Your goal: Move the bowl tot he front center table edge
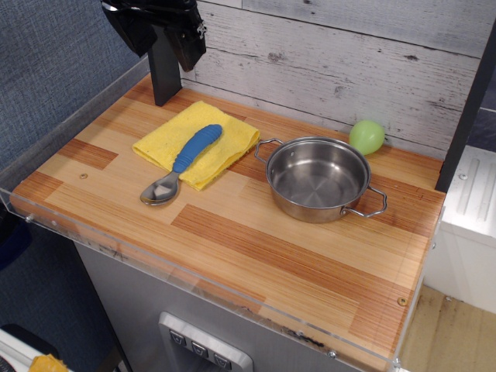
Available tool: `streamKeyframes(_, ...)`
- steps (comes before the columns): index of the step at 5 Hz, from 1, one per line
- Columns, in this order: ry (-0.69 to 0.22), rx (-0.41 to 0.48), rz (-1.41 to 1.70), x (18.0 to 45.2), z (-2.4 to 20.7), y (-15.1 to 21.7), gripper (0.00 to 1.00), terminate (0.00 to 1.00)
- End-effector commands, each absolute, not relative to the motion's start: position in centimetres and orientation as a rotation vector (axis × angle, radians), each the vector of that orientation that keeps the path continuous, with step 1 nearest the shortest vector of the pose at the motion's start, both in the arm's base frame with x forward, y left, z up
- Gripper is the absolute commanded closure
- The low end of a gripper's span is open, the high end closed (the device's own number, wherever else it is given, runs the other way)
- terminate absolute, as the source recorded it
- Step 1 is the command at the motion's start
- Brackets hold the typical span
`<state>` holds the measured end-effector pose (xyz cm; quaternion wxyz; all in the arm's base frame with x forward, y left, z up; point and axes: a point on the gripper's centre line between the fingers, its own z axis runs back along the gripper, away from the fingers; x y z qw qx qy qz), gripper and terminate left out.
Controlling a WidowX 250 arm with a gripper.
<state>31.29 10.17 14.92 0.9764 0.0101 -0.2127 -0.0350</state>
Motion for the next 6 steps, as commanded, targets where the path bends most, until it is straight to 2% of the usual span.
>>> streamKeyframes(1,-0.429,0.02,-0.071,31.3,14.9,10.2,0.0,0.0)
streamKeyframes(2,-0.52,0.0,0.187,29.9,14.4,10.7,0.0,0.0)
streamKeyframes(3,-0.562,-0.021,0.404,28.9,13.0,10.2,0.0,0.0)
streamKeyframes(4,-0.582,-0.008,0.566,29.4,12.3,7.2,0.0,0.0)
streamKeyframes(6,-0.541,-0.042,0.605,32.4,11.1,2.7,0.0,0.0)
